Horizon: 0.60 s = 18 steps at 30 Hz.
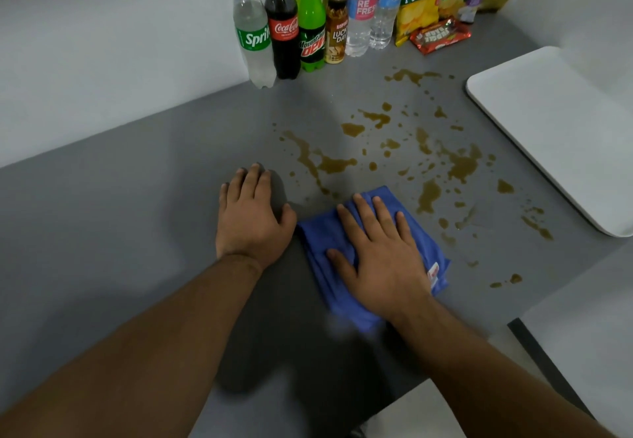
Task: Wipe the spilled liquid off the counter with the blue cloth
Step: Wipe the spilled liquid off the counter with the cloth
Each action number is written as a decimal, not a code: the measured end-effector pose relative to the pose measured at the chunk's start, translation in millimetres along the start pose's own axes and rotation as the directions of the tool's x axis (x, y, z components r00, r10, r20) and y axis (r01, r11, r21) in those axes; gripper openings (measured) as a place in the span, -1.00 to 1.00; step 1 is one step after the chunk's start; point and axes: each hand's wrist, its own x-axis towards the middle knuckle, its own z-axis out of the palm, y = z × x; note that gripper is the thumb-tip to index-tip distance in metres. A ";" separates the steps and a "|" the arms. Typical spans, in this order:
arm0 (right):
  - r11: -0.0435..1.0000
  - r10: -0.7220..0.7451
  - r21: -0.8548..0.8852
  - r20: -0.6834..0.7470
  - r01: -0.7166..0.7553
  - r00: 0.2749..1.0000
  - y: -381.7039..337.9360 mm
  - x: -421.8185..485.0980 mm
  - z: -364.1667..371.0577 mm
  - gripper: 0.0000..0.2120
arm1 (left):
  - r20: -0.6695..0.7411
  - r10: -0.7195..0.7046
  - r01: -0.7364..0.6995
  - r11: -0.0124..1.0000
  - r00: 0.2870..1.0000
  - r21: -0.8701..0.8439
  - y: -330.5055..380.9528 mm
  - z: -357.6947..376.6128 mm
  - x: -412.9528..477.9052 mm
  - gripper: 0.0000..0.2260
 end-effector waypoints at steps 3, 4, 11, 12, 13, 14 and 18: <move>1.000 0.003 -0.003 0.005 -0.003 1.000 5.1 -29.5 9.2 -0.25 | 0.001 -0.010 0.010 1.000 1.000 -0.001 1.8 -0.8 -0.1 -0.30; 1.000 -0.020 0.006 0.009 0.019 1.000 7.1 -38.5 11.3 -0.25 | 0.006 -0.011 0.011 1.000 1.000 0.000 2.2 -1.3 0.2 -0.30; 0.998 -0.060 0.036 -0.004 0.060 0.998 6.3 -20.3 5.3 -0.32 | 0.009 -0.010 0.010 1.000 1.000 -0.007 2.8 -1.1 -0.7 -0.30; 0.997 -0.069 0.034 -0.004 0.069 0.998 3.0 -10.8 3.5 -0.33 | 0.009 -0.011 0.011 1.000 1.000 -0.005 2.6 -0.2 -0.8 -0.30; 0.996 -0.079 0.030 0.001 0.079 0.997 -0.5 -1.1 1.6 -0.33 | 0.010 -0.010 0.010 1.000 1.000 -0.004 2.8 0.2 -0.6 -0.30; 0.996 -0.090 0.026 0.006 0.090 0.996 -4.3 7.7 -0.3 -0.33 | 0.008 -0.009 0.009 1.000 1.000 -0.006 2.9 0.0 -0.4 -0.30; 0.990 -0.142 0.018 0.005 0.142 0.990 -17.9 20.4 -1.2 -0.35 | -0.041 0.001 -0.002 1.000 0.999 -0.026 2.5 -1.8 -1.7 -0.36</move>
